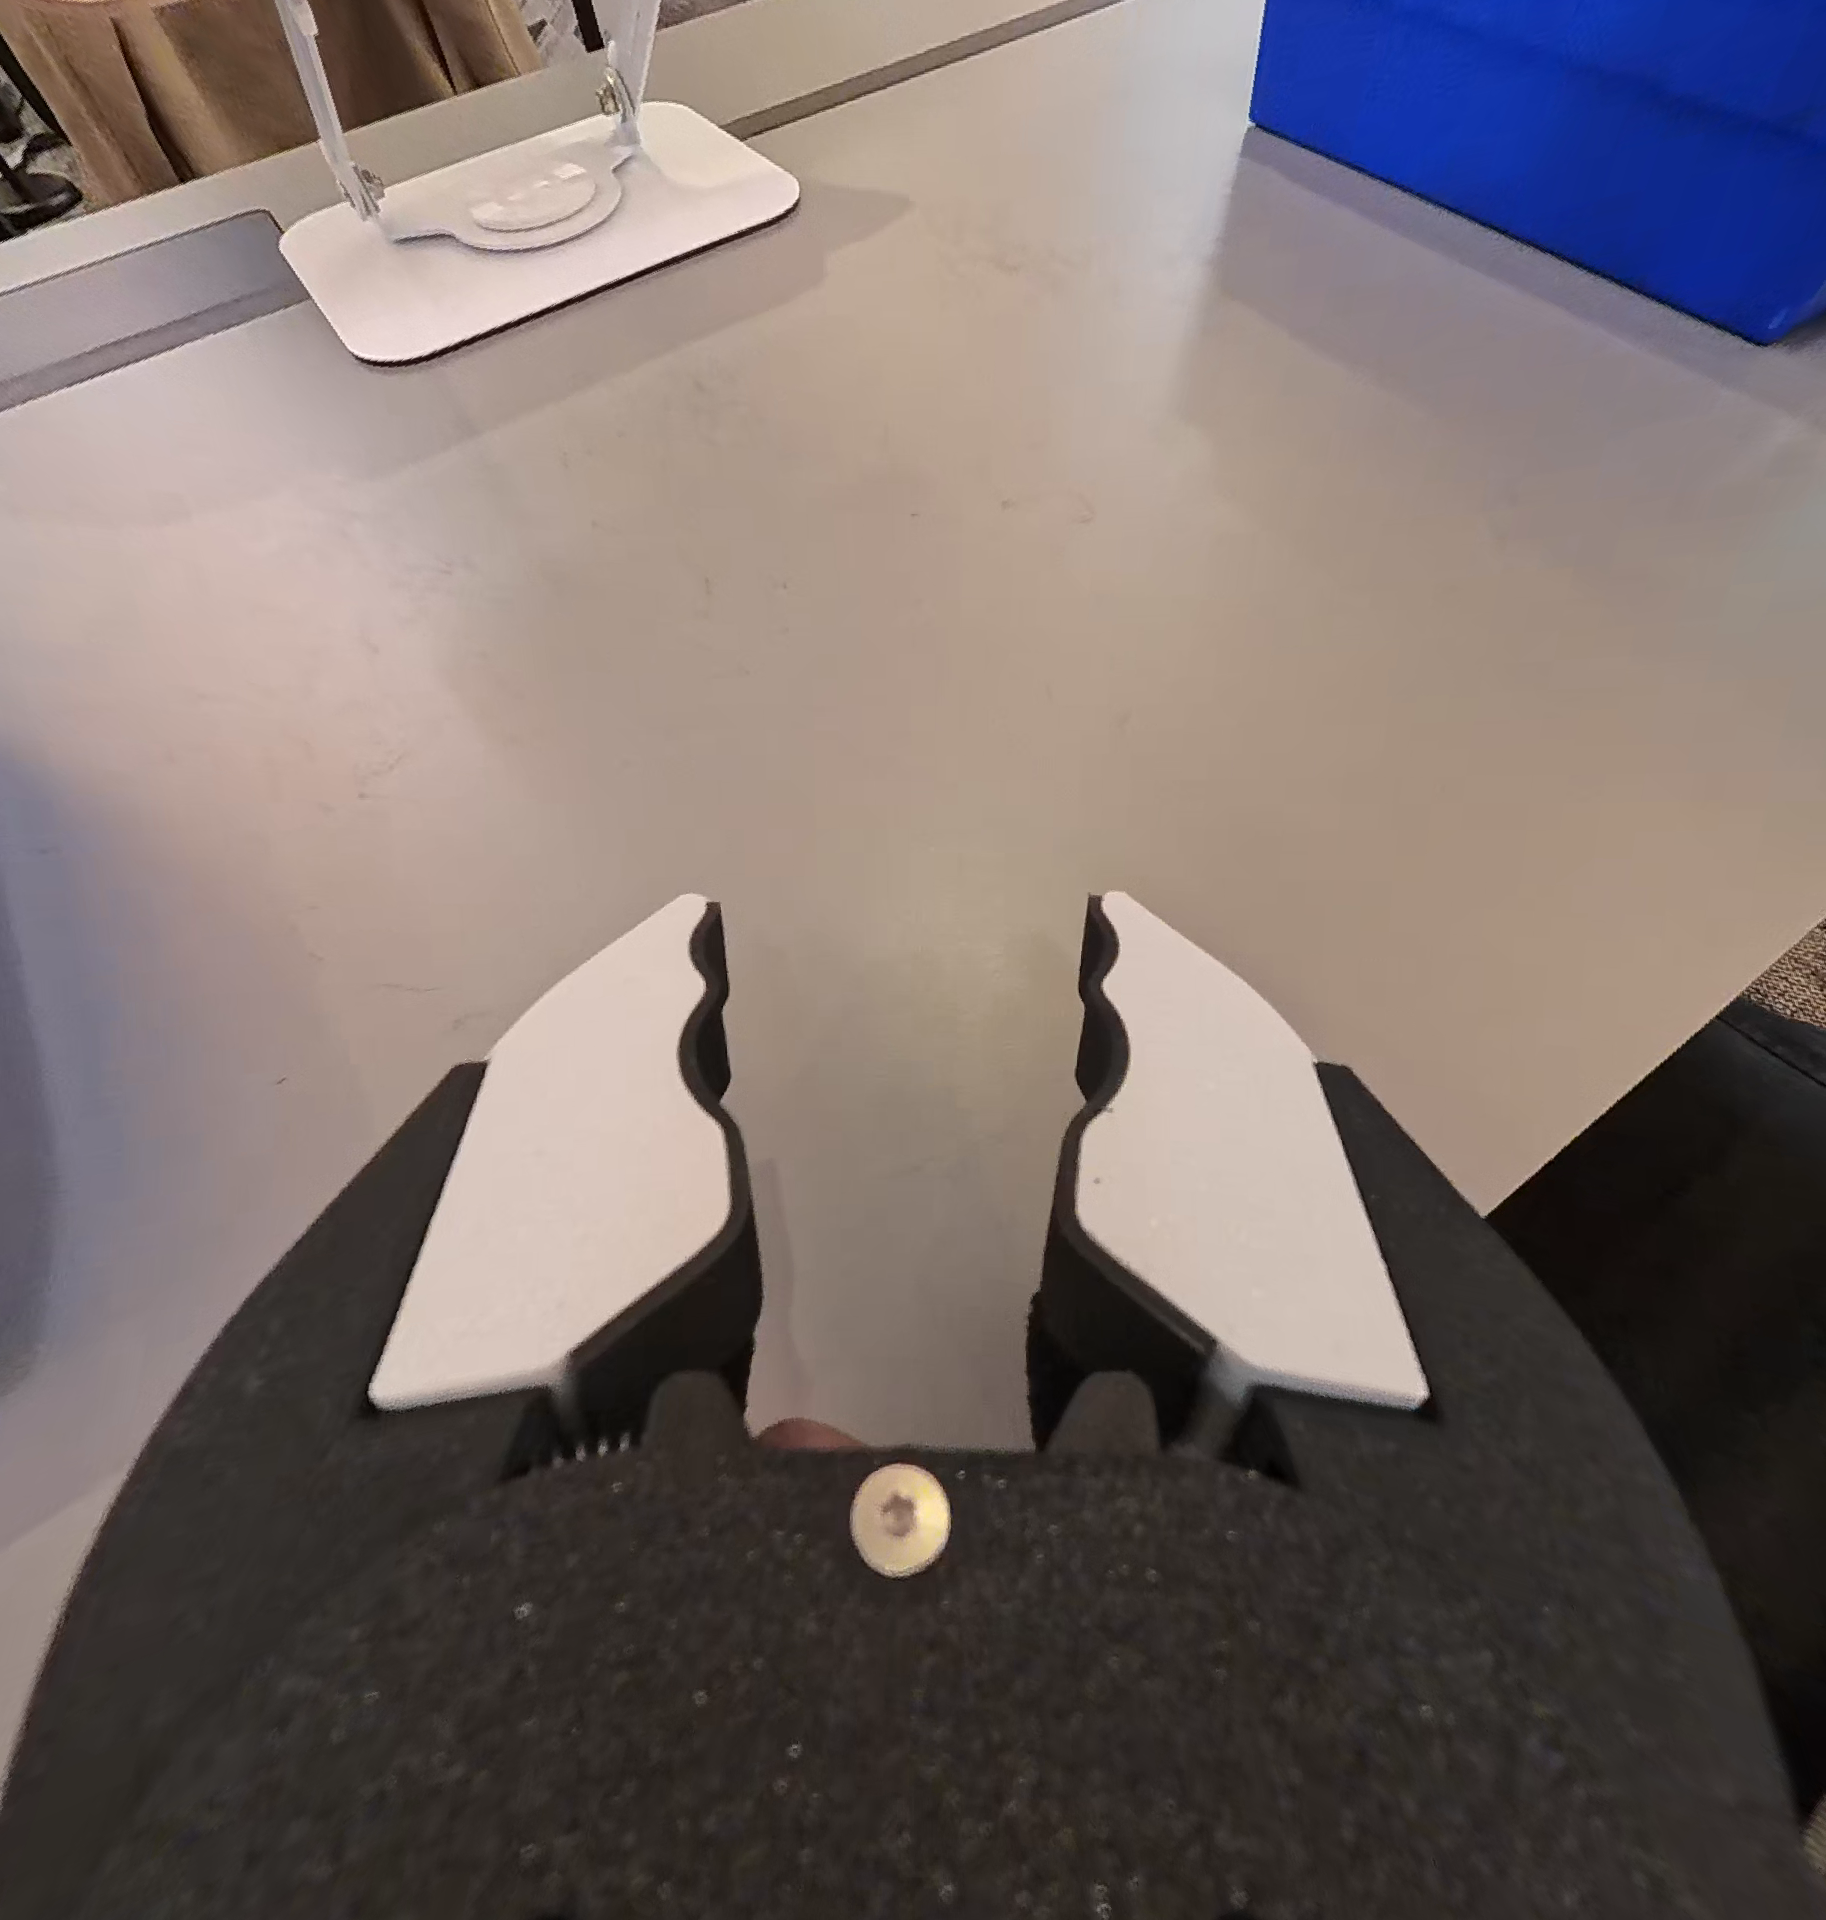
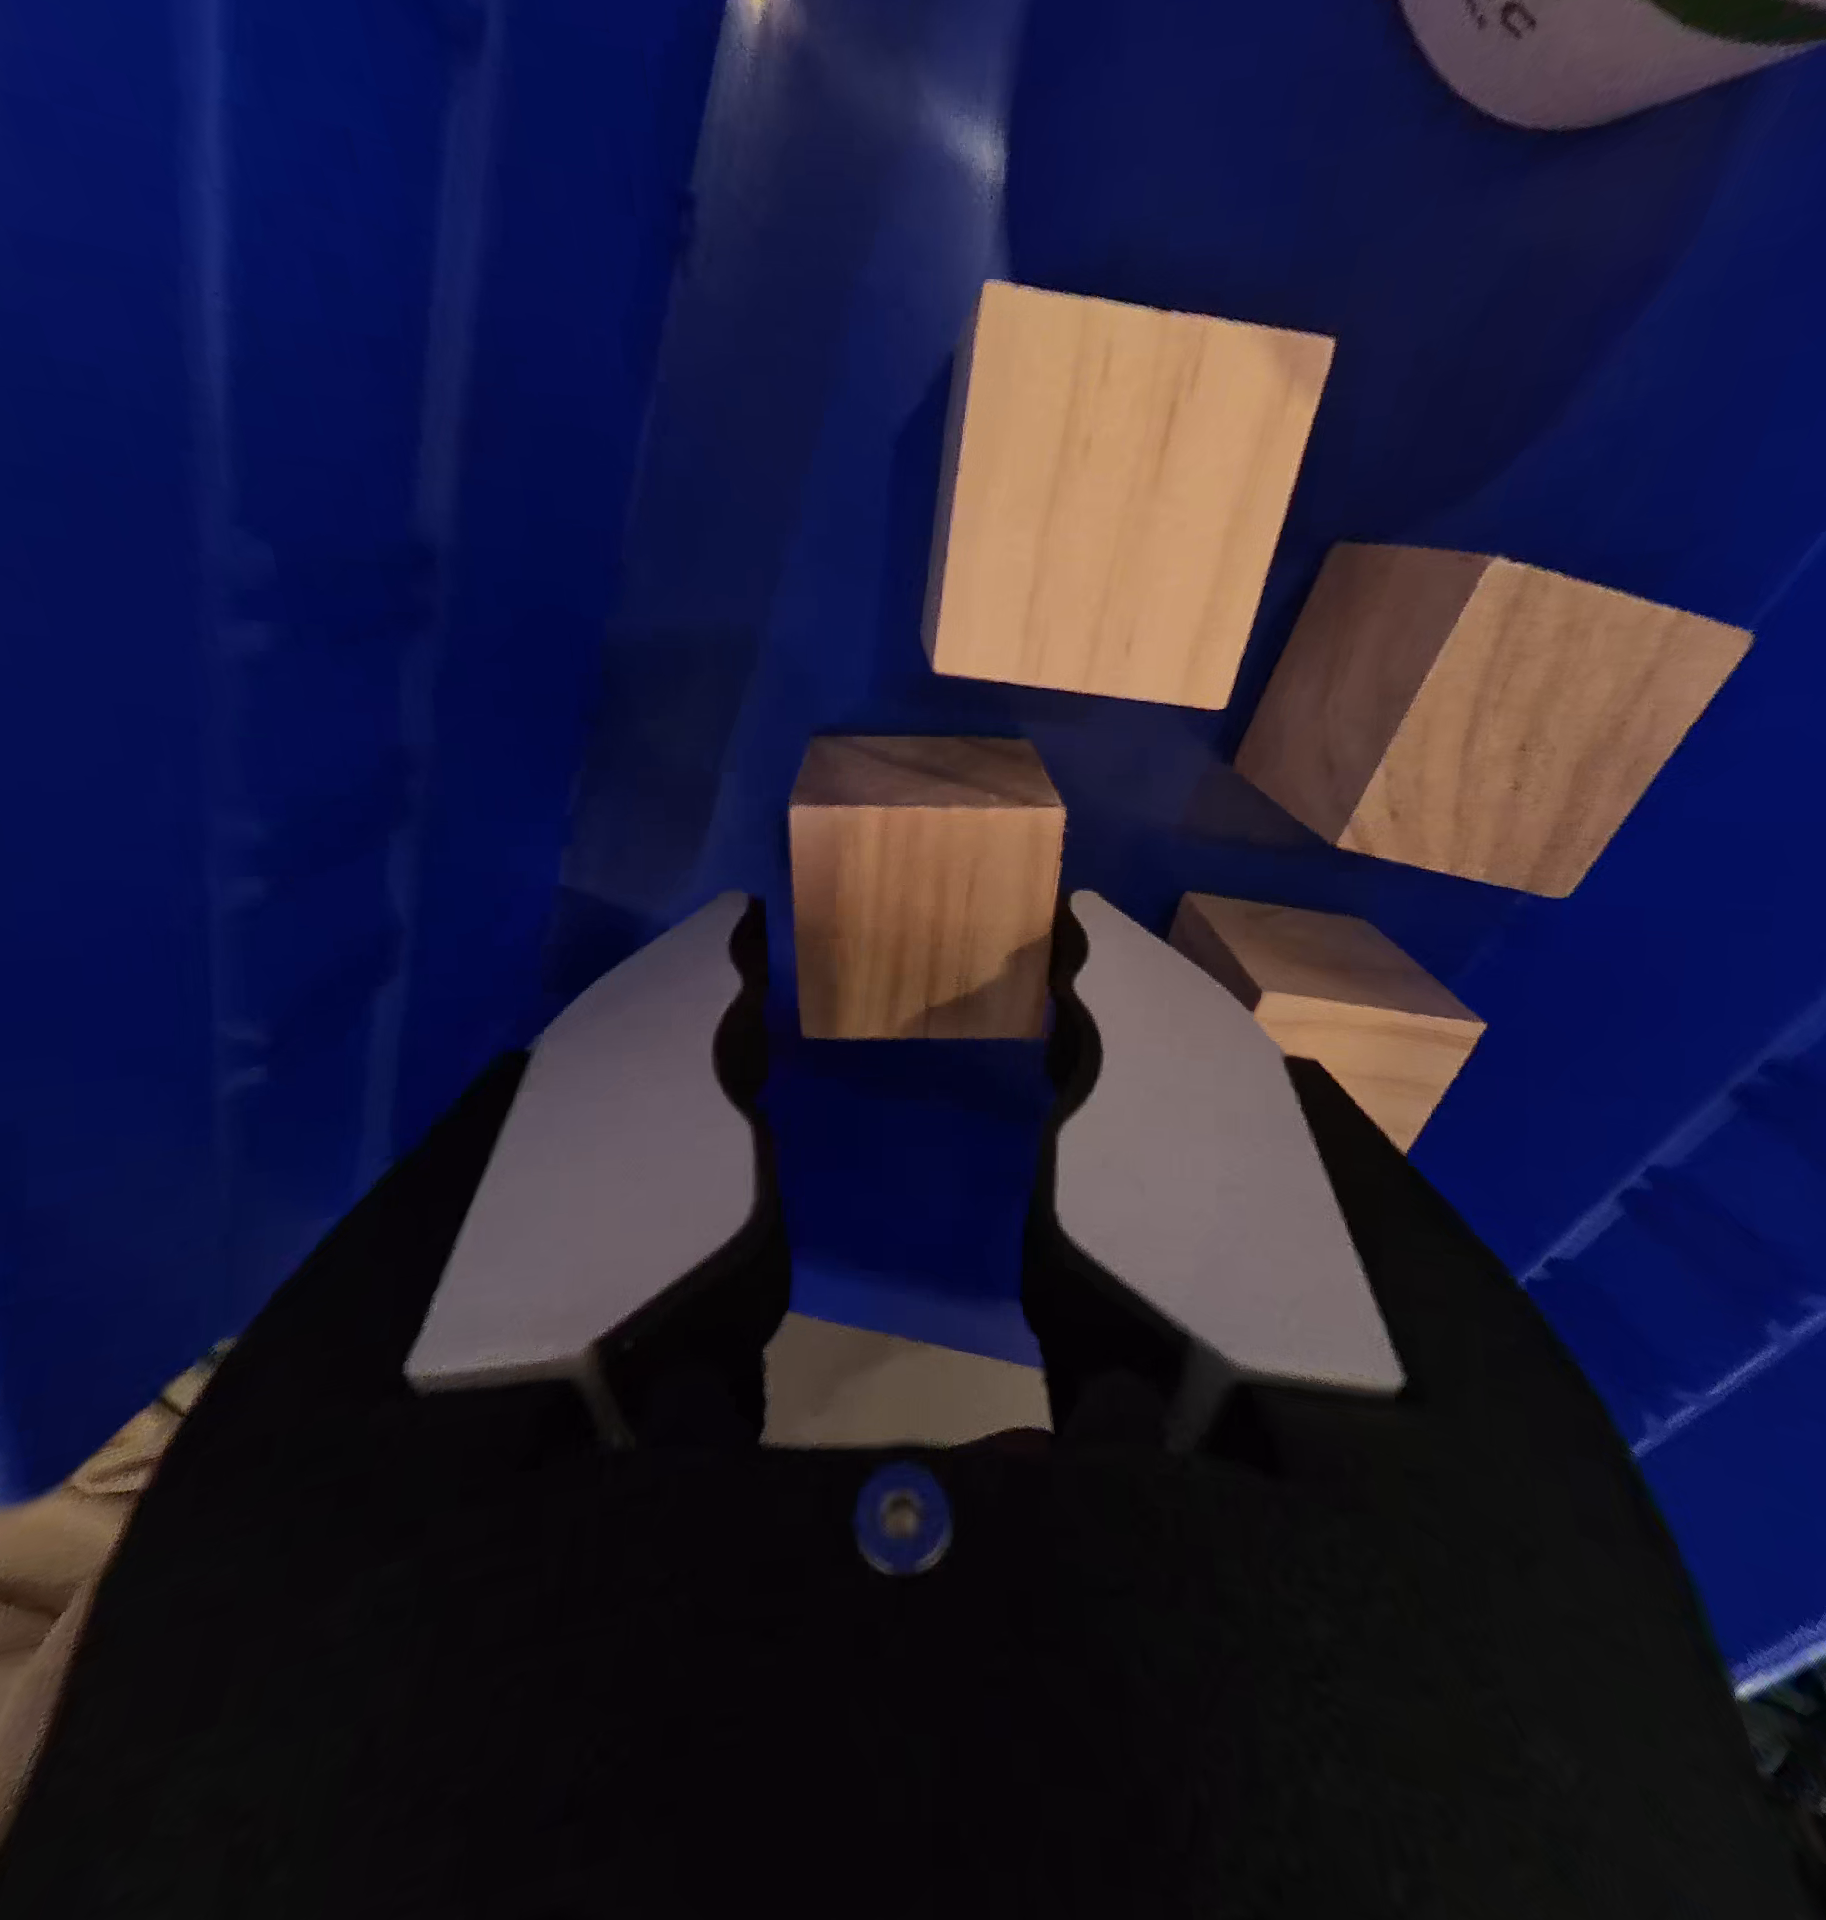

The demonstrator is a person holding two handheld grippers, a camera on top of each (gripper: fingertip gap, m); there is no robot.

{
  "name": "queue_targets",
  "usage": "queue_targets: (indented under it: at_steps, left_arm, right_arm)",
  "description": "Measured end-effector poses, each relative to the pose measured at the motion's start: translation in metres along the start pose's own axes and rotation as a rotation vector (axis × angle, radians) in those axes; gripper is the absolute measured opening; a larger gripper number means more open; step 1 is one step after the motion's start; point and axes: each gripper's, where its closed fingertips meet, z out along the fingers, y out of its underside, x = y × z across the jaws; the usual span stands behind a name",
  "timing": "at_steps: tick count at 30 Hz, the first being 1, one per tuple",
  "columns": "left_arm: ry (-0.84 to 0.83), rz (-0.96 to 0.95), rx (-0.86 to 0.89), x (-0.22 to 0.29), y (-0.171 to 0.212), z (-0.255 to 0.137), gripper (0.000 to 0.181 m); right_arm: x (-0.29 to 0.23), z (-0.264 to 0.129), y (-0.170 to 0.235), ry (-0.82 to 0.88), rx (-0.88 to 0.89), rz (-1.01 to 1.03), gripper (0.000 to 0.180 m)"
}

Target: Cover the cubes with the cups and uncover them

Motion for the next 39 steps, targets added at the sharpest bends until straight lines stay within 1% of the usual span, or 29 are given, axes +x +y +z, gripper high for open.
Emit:
queue_targets:
  at_steps: [1, 3, 5, 7, 9, 10, 13, 14, 15, 19, 21, 23, 24, 26, 30, 33, 39]
  left_arm:
    - [-0.003, 0.0, 0.001, 0.0, 0.0, 0.0, 0.065]
    - [-0.01, -0.002, 0.005, -0.001, -0.001, -0.001, 0.065]
    - [-0.018, -0.008, 0.009, -0.004, -0.001, -0.002, 0.065]
    - [-0.028, -0.014, -0.002, -0.006, 0.002, -0.001, 0.068]
    - [-0.045, -0.029, 0.005, -0.009, 0.002, 0.0, 0.069]
    - [-0.053, -0.038, 0.012, -0.011, 0.001, 0.0, 0.07]
    - [-0.094, -0.067, 0.047, -0.018, -0.004, -0.003, 0.07]
    - [-0.105, -0.074, 0.055, -0.02, -0.006, -0.003, 0.07]
    - [-0.12, -0.084, 0.061, -0.023, -0.007, -0.003, 0.07]
    - [-0.18, -0.1, 0.076, -0.03, -0.007, -0.002, 0.069]
    - [-0.234, -0.069, 0.082, -0.035, -0.004, -0.002, 0.067]
    - [-0.311, -0.03, 0.074, -0.045, 0.003, -0.002, 0.066]
    - [-0.332, -0.034, 0.078, -0.048, 0.006, -0.004, 0.064]
    - [-0.322, -0.068, 0.098, -0.048, 0.007, -0.007, 0.063]
    - [-0.304, -0.089, 0.124, -0.044, 0.004, -0.011, 0.063]
    - [-0.291, -0.079, 0.131, -0.038, 0.002, -0.013, 0.063]
    - [-0.256, -0.066, 0.125, -0.023, 0.003, -0.013, 0.063]
  right_arm:
    - [0.0, -0.006, -0.001, -0.001, 0.021, -0.006, 0.054]
    - [0.001, -0.032, -0.005, 0.018, 0.117, 0.0, 0.059]
    - [-0.004, -0.072, -0.011, 0.034, 0.268, -0.006, 0.062]
    - [-0.017, -0.121, -0.019, 0.061, 0.476, -0.028, 0.063]
    - [-0.043, -0.161, -0.024, 0.063, 0.68, -0.057, 0.062]
    - [-0.062, -0.175, -0.025, 0.052, 0.77, -0.082, 0.064]
    - [-0.127, -0.192, -0.031, 0.003, 1.04, -0.148, 0.064]
    - [-0.146, -0.188, -0.034, -0.008, 1.118, -0.144, 0.061]
    - [-0.168, -0.177, -0.035, -0.037, 1.158, -0.162, 0.059]
    - [-0.235, -0.104, -0.039, -0.133, 1.15, -0.166, 0.062]
    - [-0.258, -0.078, -0.037, -0.137, 1.176, -0.184, 0.061]
    - [-0.271, -0.065, -0.031, -0.101, 1.212, -0.213, 0.06]
    - [-0.275, -0.064, -0.028, -0.08, 1.216, -0.234, 0.058]
    - [-0.274, -0.074, -0.024, -0.026, 1.269, -0.236, 0.056]
    - [-0.277, -0.071, -0.02, -0.082, 1.26, -0.217, 0.056]
    - [-0.271, -0.07, -0.019, -0.065, 1.256, -0.21, 0.056]
    - [-0.27, -0.069, -0.022, -0.084, 1.242, -0.194, 0.056]
